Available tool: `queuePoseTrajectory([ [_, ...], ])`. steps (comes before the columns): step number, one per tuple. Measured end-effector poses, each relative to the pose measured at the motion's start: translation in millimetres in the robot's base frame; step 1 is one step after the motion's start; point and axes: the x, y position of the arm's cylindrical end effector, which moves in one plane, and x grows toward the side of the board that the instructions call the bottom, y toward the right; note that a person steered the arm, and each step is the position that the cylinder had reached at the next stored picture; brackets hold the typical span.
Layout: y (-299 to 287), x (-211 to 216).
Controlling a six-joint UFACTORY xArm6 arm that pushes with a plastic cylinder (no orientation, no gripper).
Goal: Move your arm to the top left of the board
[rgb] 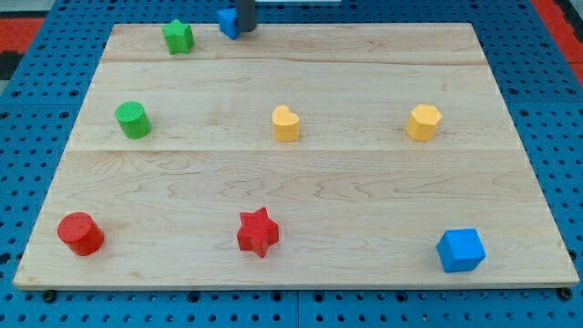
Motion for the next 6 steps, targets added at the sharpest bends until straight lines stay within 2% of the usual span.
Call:
queuePoseTrajectory([
  [1, -4.0, 53.8],
  [2, 8.5, 127.9],
  [3, -129.1, 118.1],
  [4, -212.9, 81.2],
  [5, -200.8, -0.5],
  [6, -199.5, 0.3],
])
